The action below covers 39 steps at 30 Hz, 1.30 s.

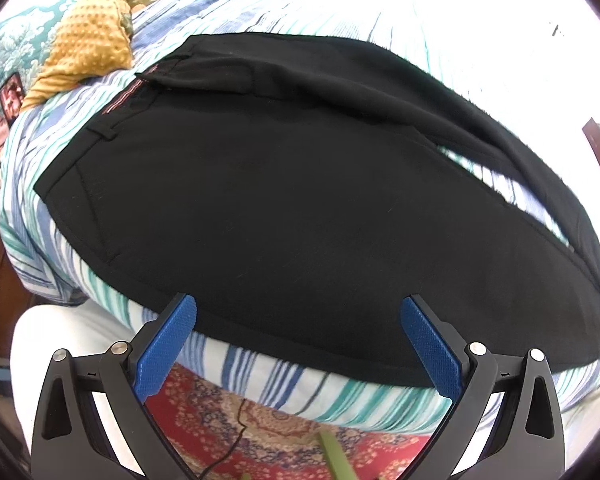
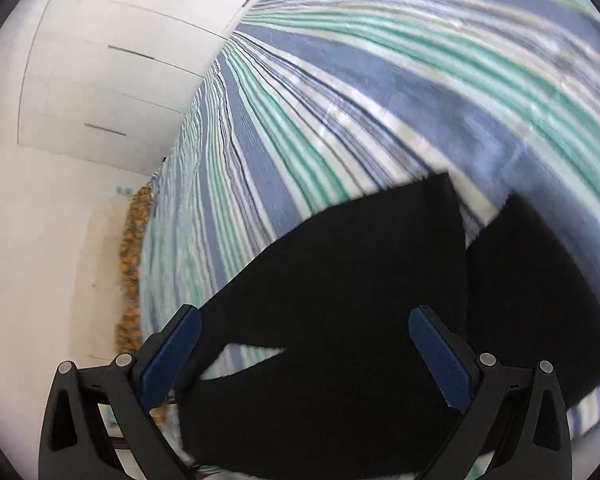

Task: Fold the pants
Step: 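Grasp the black trouser leg hems with the right tool and lift them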

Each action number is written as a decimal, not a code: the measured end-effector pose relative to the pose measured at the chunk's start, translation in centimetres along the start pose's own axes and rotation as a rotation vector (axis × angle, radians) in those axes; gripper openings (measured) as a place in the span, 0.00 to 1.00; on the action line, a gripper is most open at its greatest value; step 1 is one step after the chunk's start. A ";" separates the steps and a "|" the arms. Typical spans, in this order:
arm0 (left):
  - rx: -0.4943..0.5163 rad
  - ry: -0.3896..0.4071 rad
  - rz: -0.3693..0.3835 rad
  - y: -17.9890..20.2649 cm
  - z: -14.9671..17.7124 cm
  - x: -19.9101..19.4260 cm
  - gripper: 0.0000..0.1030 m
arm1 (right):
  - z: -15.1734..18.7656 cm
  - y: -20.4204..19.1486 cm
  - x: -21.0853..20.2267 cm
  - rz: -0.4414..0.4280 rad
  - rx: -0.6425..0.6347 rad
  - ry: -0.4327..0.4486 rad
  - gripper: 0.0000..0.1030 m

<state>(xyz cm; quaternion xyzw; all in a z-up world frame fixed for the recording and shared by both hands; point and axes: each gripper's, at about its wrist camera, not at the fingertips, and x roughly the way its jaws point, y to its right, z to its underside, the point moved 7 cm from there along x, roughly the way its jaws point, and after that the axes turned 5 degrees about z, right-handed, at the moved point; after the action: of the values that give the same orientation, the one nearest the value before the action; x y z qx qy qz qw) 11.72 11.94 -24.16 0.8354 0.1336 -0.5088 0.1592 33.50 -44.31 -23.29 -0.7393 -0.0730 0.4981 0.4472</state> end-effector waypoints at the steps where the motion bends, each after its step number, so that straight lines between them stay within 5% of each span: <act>1: -0.006 0.006 0.005 0.2 -0.2 -0.2 0.99 | 1.0 0.6 0.2 -0.038 0.065 -0.036 1.00; 5: 0.017 0.020 -0.003 0.9 -0.2 -0.8 0.99 | 3.5 4.0 2.9 -0.065 0.252 -0.102 1.00; 8: 0.041 0.014 -0.020 1.1 0.0 -1.0 0.99 | 2.3 5.3 3.7 -0.080 0.282 0.026 0.93; 10: 0.052 -0.002 -0.022 1.2 0.2 -0.9 0.99 | 1.2 5.5 3.3 -0.074 0.271 0.134 0.72; 12: 0.060 -0.018 -0.019 1.5 0.2 -0.6 0.99 | 0.3 5.5 3.7 -0.025 0.232 0.182 0.18; 13: 0.060 -0.032 -0.003 1.7 0.0 -0.4 0.99 | 0.2 5.5 3.8 0.016 0.219 0.186 0.10; 17: 0.005 -0.067 0.136 2.3 -3.9 0.3 0.99 | 0.4 1.1 0.8 -0.011 0.047 0.184 0.09; 21: -0.135 -0.061 0.331 2.3 -12.4 2.5 0.99 | 1.2 -5.9 -4.7 -0.091 -0.185 0.210 0.08; 26: -0.279 -0.102 0.473 2.7 -20.8 7.2 0.99 | 3.1 -11.4 -9.8 -0.195 -0.346 0.217 0.08; 33: -0.359 -0.213 0.385 2.9 -25.3 13.7 0.98 | 7.7 -13.4 -15.1 -0.319 -0.487 0.208 0.08; 34: -0.347 -0.223 0.373 3.1 -25.5 14.1 0.93 | 8.4 -13.6 -15.8 -0.335 -0.503 0.201 0.08; 36: -0.313 -0.227 0.346 3.2 -25.6 14.1 0.28 | 9.4 -13.1 -17.4 -0.365 -0.515 0.181 0.08; 37: -0.302 -0.242 0.305 2.9 -25.3 14.0 0.07 | 9.5 -12.8 -17.8 -0.365 -0.519 0.175 0.08; 39: -0.314 -0.202 0.320 2.2 -25.2 12.2 0.07 | 8.8 -11.4 -17.9 -0.301 -0.527 0.179 0.08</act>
<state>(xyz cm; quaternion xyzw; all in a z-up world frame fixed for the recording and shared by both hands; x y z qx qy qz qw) 38.38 20.86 -23.89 0.7558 0.0605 -0.5312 0.3781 21.45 -42.29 -3.82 -0.8515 -0.2686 0.3233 0.3133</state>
